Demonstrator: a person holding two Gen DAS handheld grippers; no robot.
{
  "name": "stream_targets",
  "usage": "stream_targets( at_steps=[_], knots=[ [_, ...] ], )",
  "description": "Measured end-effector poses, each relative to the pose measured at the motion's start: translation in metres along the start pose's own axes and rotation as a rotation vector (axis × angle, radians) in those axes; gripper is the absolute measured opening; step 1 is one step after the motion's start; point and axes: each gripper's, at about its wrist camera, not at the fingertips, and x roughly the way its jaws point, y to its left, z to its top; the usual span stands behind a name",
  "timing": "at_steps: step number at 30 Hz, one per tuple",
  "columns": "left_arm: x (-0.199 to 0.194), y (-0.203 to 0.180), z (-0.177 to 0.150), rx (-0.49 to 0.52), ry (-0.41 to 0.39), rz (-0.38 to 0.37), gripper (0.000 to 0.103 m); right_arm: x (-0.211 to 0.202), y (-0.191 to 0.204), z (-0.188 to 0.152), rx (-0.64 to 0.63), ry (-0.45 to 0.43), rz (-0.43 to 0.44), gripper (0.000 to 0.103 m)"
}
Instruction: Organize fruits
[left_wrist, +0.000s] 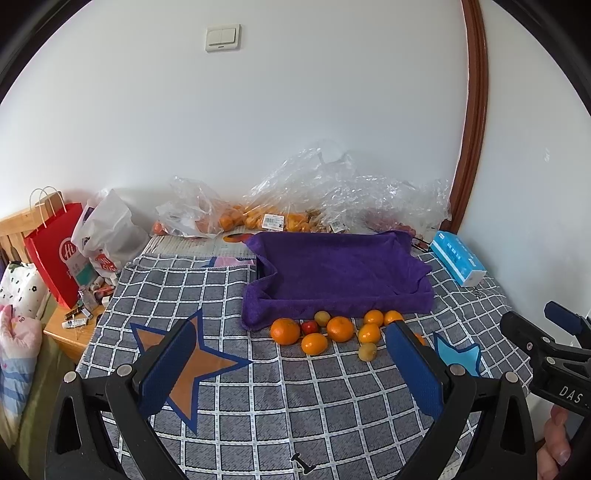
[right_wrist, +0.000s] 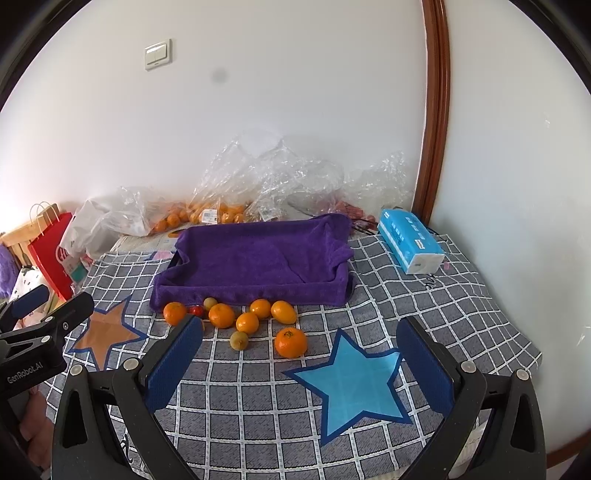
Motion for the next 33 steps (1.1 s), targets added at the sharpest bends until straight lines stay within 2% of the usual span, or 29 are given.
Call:
stream_targets(
  at_steps=[20, 33],
  knots=[
    [-0.0047, -0.0047, 0.0022, 0.005, -0.019, -0.017, 0.103, -0.0049, -0.0026, 0.0014, 0.004, -0.019, 0.004, 0.103],
    [0.0051, -0.0034, 0.0037, 0.005, -0.007, 0.029, 0.103, 0.0044, -0.0043, -0.0032, -0.007, -0.009, -0.007, 0.103]
  ],
)
